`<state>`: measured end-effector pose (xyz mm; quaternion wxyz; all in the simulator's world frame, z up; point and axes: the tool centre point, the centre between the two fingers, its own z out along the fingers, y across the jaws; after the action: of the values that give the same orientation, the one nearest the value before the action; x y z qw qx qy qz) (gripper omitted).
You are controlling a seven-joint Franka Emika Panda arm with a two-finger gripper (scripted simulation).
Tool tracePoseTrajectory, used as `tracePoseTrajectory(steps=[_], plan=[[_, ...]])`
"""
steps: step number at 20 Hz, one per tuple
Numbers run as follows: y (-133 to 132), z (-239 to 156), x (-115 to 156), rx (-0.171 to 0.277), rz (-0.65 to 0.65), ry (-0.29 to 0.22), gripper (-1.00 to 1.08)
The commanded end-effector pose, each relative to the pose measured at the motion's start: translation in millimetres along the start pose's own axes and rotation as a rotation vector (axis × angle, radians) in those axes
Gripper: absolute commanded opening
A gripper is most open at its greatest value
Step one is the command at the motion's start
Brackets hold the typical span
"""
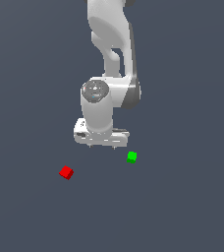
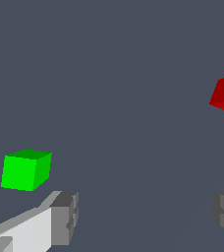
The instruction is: Stack the red cube on top of the green cube.
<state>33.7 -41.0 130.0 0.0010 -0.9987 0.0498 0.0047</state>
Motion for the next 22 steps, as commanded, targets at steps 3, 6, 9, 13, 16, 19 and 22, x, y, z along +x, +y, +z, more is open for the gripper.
tracePoseTrajectory(steps=[3,6,9,13,16,19,22], plan=[[30,13,23,-0.001,0.075,0.002,1.0],[52,22,38,-0.001,0.128,0.004,1.0],[74,30,52,-0.001,0.178,0.005,1.0],[102,41,67,-0.001,0.242,0.007,1.0],[120,47,76,-0.001,0.28,0.008,1.0],[134,52,82,0.0,0.31,0.008,1.0],[144,55,86,0.0,0.332,0.009,1.0]])
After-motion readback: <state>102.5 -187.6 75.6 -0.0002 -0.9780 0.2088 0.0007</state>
